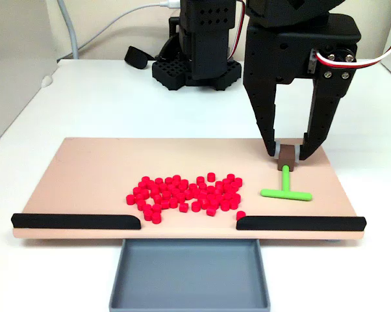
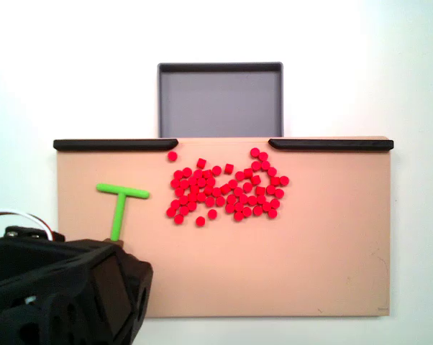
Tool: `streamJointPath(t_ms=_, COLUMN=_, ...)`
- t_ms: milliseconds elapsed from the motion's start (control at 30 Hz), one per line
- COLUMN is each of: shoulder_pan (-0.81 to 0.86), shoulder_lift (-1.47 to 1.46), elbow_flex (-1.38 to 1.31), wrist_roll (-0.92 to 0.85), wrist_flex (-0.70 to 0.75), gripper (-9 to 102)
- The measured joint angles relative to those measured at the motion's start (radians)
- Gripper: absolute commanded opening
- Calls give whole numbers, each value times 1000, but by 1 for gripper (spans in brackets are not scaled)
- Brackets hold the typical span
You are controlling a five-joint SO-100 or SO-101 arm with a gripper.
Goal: Grasp a green tool by the dark brown handle.
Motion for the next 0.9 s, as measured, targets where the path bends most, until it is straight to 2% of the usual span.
streamJointPath(t_ms=33, shoulder_pan=0, shoulder_lift=-2, elbow_flex=0, wrist_roll=0, wrist_flex=0, gripper=0)
streamJointPath(t_ms=400, shoulder_pan=-9, shoulder_lift=31, elbow_flex=0, wrist_roll=-77, wrist_flex=2, gripper=0)
streamJointPath(t_ms=633, shoulder_pan=109, shoulder_lift=158, elbow_flex=0, wrist_roll=-322, wrist_flex=75, gripper=0)
streamJointPath(t_ms=900, shoulder_pan=298, shoulder_lift=219, elbow_flex=0, wrist_roll=-525, wrist_flex=78, gripper=0)
